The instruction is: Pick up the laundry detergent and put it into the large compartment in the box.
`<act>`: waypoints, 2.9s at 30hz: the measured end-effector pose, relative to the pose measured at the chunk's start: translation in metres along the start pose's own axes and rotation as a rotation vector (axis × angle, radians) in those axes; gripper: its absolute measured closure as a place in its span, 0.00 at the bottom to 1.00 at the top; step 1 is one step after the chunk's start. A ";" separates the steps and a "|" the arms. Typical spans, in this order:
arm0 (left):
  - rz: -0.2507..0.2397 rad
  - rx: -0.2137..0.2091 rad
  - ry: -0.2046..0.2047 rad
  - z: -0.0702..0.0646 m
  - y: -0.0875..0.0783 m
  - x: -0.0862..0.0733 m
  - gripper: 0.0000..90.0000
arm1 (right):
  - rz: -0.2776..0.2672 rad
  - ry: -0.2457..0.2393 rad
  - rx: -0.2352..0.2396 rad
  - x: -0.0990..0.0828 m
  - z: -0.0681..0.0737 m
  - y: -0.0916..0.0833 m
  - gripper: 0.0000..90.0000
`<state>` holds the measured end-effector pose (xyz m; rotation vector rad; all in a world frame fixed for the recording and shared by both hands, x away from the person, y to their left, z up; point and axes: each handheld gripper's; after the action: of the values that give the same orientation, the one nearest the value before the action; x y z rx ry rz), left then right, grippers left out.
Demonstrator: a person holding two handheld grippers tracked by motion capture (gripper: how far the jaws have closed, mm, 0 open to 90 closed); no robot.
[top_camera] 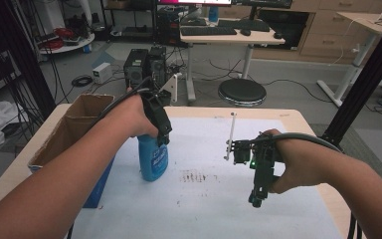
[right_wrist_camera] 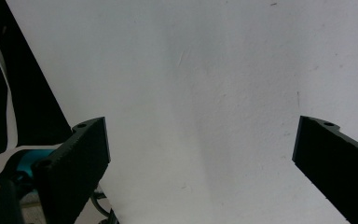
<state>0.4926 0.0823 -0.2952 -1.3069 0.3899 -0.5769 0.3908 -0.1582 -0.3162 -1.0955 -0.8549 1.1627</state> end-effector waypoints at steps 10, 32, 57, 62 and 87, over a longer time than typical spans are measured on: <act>0.004 -0.001 0.004 -0.003 0.000 0.001 0.32 | -0.007 0.006 0.007 0.001 0.000 0.001 0.03; 0.026 0.001 -0.016 -0.005 -0.001 0.001 0.42 | -0.014 0.014 0.011 0.001 0.002 0.000 0.03; 0.006 -0.025 0.023 0.015 -0.126 -0.044 0.41 | -0.020 -0.024 -0.002 0.008 0.010 -0.006 0.03; -0.001 -0.033 -0.003 0.030 -0.153 -0.056 0.41 | -0.020 -0.036 -0.010 0.009 0.011 -0.007 0.03; 0.044 -0.023 -0.317 0.114 -0.185 -0.131 0.41 | 0.004 -0.060 -0.008 0.027 0.013 -0.006 0.03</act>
<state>0.4215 0.2222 -0.0961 -1.3823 0.1634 -0.3207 0.3859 -0.1288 -0.3073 -1.0737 -0.9051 1.2014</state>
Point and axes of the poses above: each handheld gripper's, and its own axes: y roughly forward along the jaws, x roughly out of its top, z roughly to its left, and after that the axes turned 14 degrees about x, right-handed
